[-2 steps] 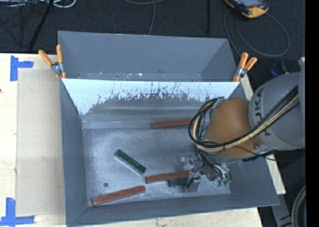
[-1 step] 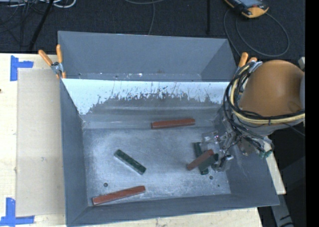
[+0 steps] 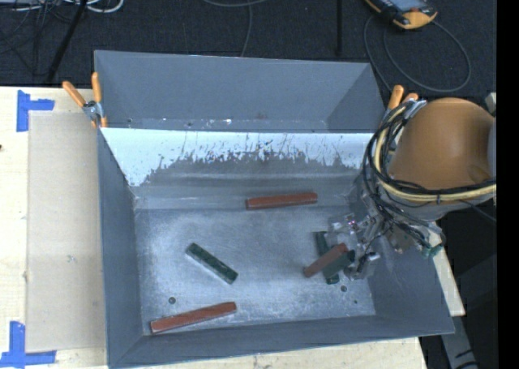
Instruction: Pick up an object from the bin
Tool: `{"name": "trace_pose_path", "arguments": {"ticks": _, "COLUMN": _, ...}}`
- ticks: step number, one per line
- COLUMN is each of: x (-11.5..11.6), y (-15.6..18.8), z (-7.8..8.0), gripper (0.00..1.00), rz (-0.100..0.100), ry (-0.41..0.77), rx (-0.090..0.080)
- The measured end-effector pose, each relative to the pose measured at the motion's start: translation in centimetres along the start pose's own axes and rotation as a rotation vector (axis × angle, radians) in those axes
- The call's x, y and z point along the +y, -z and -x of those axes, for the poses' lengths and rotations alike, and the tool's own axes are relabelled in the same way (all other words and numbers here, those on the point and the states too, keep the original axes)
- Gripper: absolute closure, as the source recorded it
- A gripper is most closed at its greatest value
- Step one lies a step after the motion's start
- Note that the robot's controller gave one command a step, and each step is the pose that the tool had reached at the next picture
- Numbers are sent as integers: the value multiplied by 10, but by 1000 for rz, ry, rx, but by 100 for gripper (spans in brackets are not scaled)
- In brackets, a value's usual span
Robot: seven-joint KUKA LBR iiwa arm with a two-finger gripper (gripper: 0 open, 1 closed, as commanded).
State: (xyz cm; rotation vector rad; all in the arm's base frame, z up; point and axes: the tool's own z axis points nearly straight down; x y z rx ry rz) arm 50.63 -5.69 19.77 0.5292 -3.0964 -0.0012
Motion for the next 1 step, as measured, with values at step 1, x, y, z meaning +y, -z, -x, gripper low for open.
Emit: {"name": "trace_pose_path", "arguments": {"ticks": 1, "x": -15, "y": 38, "z": 15, "gripper": 100, "rz": 4, "ry": 4, "rx": 7}}
